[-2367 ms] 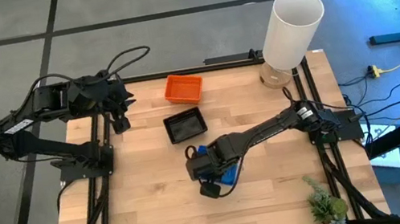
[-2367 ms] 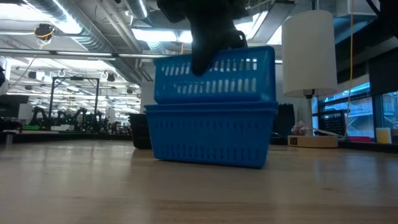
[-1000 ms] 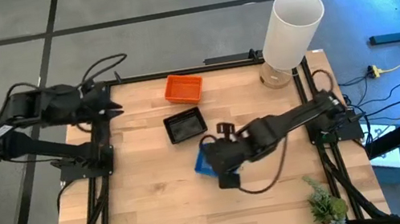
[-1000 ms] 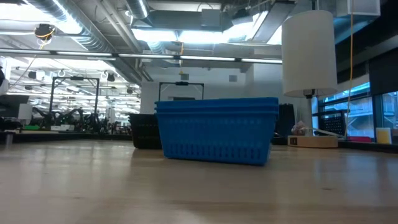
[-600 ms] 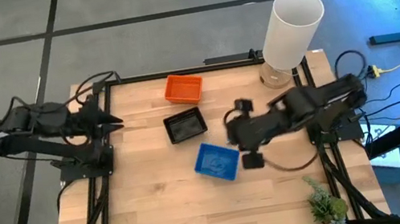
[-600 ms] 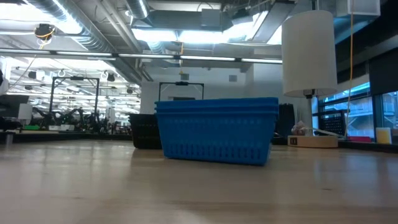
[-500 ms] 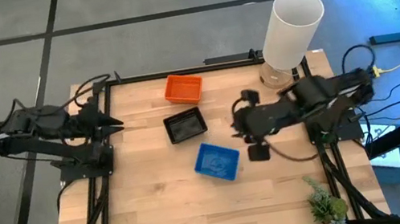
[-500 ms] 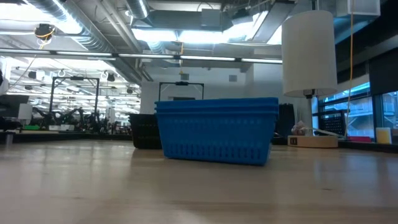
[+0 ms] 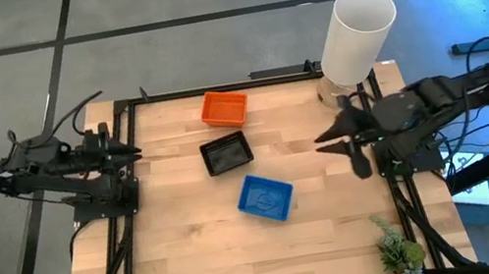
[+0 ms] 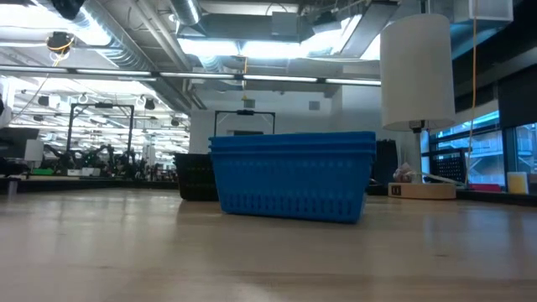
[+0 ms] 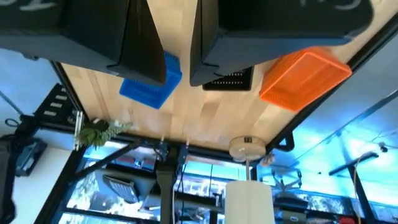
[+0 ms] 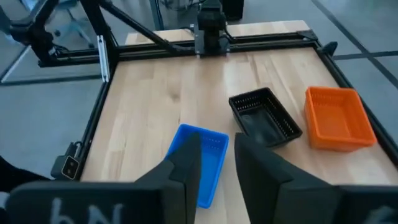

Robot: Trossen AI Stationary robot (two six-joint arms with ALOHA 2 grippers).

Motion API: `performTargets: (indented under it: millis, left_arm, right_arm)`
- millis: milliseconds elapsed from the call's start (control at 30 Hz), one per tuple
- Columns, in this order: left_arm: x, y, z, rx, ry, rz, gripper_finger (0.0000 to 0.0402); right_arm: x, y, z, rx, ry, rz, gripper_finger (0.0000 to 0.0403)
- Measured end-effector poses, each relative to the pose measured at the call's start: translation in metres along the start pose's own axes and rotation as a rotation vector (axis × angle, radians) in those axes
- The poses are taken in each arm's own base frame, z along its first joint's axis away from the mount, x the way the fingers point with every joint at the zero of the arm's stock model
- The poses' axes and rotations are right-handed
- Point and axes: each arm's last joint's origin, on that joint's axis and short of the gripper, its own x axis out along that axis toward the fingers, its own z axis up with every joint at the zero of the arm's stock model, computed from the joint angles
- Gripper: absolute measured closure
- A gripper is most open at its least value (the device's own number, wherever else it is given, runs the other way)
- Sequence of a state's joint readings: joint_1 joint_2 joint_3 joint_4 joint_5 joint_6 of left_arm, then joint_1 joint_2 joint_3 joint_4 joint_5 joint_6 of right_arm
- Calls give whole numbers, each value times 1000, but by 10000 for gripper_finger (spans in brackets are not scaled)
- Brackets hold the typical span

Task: Stack baskets by color
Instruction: Return to Home Position

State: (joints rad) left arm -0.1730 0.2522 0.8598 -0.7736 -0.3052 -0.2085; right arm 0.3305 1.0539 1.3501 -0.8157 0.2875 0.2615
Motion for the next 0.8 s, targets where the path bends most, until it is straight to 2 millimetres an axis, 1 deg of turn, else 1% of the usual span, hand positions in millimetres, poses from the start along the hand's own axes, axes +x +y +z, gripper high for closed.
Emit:
performTargets:
  millis: [133, 267, 367, 467, 567, 633, 667, 733, 800]
  left_arm:
    - [-4, 3, -7, 2, -49, -11, 337]
    - [-12, 6, -12, 17, -125, -36, 337]
    - [-22, 9, -15, 41, -190, -88, 337]
    - [-33, 13, -20, 36, -251, -98, 337]
    - [-33, 13, -21, 46, -225, -88, 337]
    - [-35, 14, -19, 62, -243, -96, 337]
    - [-33, 13, -20, 67, -251, -93, 337]
    - [-27, 13, -27, 80, -206, -66, 337]
    - [-27, 13, -25, 74, -225, -67, 337]
  right_arm:
    - [-11, -12, -32, 39, -54, 15, 320]
    - [-24, -24, -62, 58, -110, 33, 324]
    - [-32, -32, -82, 67, -142, 41, 324]
    - [-43, -39, -98, 81, -182, 52, 324]
    - [-55, -47, -113, 92, -231, 66, 324]
    - [-63, -52, -122, 101, -268, 75, 324]
    - [-67, -55, -127, 106, -287, 80, 324]
    - [-73, -59, -137, 121, -319, 90, 324]
    - [-77, -62, -146, 134, -348, 99, 324]
